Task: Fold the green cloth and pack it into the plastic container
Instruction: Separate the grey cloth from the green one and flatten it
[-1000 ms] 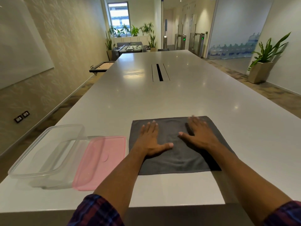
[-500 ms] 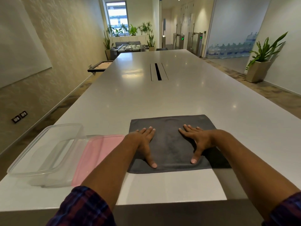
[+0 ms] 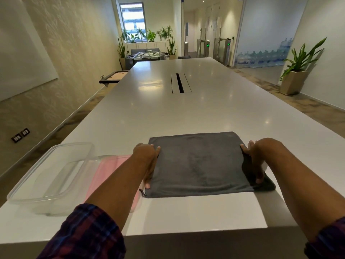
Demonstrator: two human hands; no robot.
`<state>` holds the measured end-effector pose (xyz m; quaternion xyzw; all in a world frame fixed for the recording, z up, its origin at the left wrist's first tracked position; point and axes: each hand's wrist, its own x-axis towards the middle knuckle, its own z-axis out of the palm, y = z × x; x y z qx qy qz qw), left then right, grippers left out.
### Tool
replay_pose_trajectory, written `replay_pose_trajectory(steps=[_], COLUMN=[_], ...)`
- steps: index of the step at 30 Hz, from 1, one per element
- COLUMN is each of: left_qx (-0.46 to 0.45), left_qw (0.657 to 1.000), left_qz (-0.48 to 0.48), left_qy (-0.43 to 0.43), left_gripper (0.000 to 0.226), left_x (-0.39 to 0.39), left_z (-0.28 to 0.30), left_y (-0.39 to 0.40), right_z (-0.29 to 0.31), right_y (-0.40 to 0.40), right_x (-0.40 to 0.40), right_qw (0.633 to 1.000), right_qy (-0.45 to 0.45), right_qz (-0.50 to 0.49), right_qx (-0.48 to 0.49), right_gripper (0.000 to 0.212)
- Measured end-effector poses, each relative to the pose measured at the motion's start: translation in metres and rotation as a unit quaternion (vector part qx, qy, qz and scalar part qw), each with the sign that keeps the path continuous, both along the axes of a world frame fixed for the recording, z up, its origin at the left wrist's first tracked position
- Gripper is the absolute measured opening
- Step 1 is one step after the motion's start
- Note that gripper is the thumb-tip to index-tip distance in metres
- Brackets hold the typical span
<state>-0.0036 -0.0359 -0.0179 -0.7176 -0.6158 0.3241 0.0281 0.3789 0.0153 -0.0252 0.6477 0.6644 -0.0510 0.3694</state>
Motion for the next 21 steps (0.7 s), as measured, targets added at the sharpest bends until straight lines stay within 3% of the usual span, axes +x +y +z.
replay_pose_trajectory(steps=[1,3,5,8,9,11,13,15,18,21], left_qx=[-0.008,-0.031,-0.033,-0.041,-0.061,-0.113,-0.126,-0.118,-0.105,-0.106], left_qw=[1.0,0.999,0.999,0.98,0.962,0.926,0.928,0.948,0.96,0.956], left_qz=[0.004,0.011,-0.008,-0.061,-0.07,-0.056,-0.028,-0.01,-0.026,-0.043], left_qy=[0.007,0.02,-0.006,-0.185,-0.258,-0.357,-0.35,-0.295,-0.258,-0.271], left_gripper=[0.138,0.138,0.122,0.087,0.093,0.12,0.141,0.154,0.161,0.151], left_x=[0.001,0.005,0.014,0.035,0.043,0.061,0.072,0.075,0.07,0.062], left_z=[0.002,0.01,0.019,0.027,0.026,0.024,0.013,-0.003,-0.021,-0.023], left_y=[0.0,0.002,0.006,0.009,0.008,0.001,-0.005,-0.009,-0.01,-0.006], right_z=[0.0,0.003,0.007,0.01,0.009,0.006,-0.002,-0.016,-0.03,-0.029], right_y=[0.0,-0.001,-0.002,-0.007,-0.01,-0.018,-0.025,-0.031,-0.033,-0.028], right_x=[0.001,-0.001,-0.013,-0.055,-0.07,-0.098,-0.116,-0.123,-0.123,-0.118], right_qw=[1.0,0.999,0.995,0.966,0.945,0.9,0.89,0.906,0.912,0.905], right_qy=[-0.004,0.026,0.082,0.233,0.305,0.42,0.426,0.373,0.348,0.373], right_qz=[-0.011,-0.032,0.005,0.092,0.103,0.116,0.155,0.194,0.212,0.204], right_qx=[0.007,0.034,0.061,0.059,0.053,0.004,-0.04,-0.052,-0.043,-0.031], right_gripper=[0.159,0.118,0.083,0.061,0.064,0.092,0.124,0.149,0.157,0.146])
